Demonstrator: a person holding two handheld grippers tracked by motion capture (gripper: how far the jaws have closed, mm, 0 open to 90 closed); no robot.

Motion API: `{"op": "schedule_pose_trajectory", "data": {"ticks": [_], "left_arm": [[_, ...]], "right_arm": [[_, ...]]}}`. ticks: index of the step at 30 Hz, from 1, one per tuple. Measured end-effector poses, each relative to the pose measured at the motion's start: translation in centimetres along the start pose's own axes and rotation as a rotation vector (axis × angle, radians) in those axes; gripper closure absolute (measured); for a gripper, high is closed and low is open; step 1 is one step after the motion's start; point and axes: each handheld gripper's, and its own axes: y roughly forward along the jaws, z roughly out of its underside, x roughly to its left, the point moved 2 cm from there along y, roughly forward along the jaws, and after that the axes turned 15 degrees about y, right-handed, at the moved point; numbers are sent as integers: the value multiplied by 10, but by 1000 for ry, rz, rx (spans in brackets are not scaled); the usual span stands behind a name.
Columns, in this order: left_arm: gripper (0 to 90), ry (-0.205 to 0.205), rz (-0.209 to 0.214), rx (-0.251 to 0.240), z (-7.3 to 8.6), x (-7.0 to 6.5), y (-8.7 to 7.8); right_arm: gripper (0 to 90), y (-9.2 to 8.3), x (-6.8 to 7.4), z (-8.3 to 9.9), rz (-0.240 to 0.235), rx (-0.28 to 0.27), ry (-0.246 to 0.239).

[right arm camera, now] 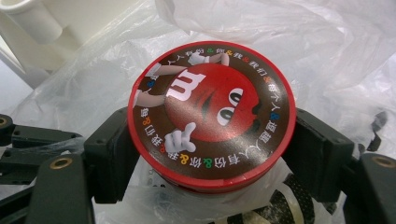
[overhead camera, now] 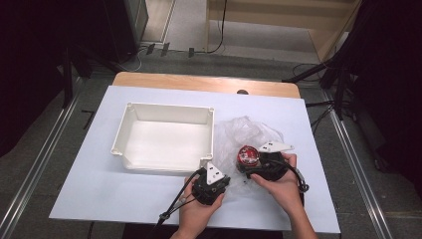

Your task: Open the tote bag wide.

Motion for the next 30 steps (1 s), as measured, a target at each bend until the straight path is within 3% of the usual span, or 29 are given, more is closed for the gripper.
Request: {"op": "schedule_pose_trajectory", "data": {"ticks": [4,6,12,17,30], "left_arm": [[776,6,6,-29,0,0,-3],[714,3,31,-53,0,0,-6],[556,7,40,-74,4,1,-17],[476,5,59,-119,6,3,-29],[304,32,59,-182,10,15,-64]], "right_arm": [[258,-1,1,0,8,-3,-9],[259,-1,1,0,12,-3,-13],[263,-5,1,-2,22,-10,-12],[264,-12,0,-4,12,-24,-4],[265,-22,3,-6,20,-37,-35]]}}
